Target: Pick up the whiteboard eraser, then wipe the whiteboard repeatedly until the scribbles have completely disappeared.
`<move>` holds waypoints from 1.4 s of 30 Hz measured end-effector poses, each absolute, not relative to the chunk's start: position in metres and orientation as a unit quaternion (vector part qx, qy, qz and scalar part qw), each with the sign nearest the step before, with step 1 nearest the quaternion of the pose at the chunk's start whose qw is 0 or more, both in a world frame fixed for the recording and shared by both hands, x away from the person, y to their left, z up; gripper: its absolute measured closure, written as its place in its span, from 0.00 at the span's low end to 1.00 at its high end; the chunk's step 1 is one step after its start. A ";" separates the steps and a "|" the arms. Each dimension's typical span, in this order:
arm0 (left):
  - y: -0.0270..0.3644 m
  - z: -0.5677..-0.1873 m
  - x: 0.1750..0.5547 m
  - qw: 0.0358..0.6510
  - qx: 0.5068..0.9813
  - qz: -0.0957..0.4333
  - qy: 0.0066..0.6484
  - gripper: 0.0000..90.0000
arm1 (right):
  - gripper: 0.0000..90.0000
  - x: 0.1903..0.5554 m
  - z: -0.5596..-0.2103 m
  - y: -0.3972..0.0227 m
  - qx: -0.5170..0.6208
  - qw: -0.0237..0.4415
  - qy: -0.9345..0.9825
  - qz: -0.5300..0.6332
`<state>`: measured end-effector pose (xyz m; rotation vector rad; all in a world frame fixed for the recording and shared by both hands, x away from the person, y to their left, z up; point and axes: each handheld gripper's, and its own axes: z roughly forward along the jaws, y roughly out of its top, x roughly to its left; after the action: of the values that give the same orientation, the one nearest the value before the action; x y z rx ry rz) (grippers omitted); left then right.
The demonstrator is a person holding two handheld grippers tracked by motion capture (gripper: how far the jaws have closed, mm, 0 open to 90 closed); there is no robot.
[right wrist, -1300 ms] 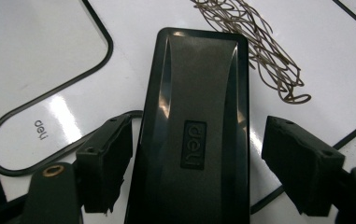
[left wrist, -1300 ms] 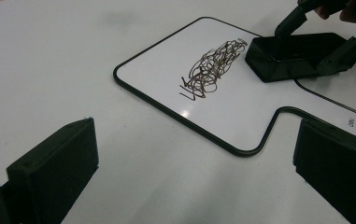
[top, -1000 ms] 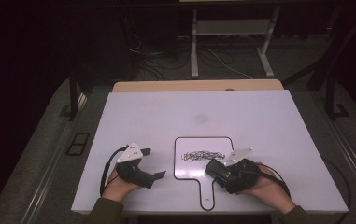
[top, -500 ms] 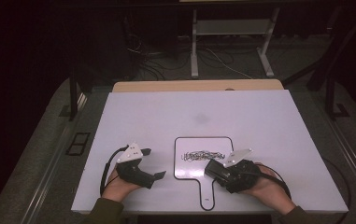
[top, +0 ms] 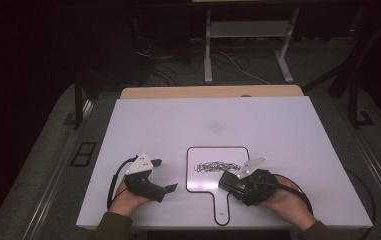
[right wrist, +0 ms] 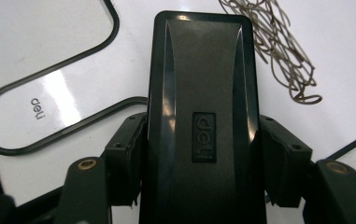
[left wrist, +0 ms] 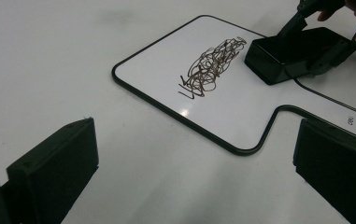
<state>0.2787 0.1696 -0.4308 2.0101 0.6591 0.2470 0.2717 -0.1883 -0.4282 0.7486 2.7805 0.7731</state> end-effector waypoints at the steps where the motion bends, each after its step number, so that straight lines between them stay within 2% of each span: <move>1: 0.170 -0.431 0.279 0.485 0.826 0.102 0.270 0.00 | 0.42 0.271 -0.428 -0.188 0.255 0.076 0.929 0.258; 19: 0.169 -0.431 0.278 0.486 0.825 0.099 0.271 0.00 | 0.43 0.277 -0.421 -0.199 0.277 0.039 0.917 0.284; 42: 0.168 -0.432 0.279 0.485 0.825 0.098 0.272 0.00 | 0.43 0.300 -0.400 -0.210 0.286 0.050 0.904 0.313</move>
<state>0.2785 0.1683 -0.4320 2.0089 0.6624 0.2375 0.2998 -0.2095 -0.3999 0.8707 2.7538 0.9526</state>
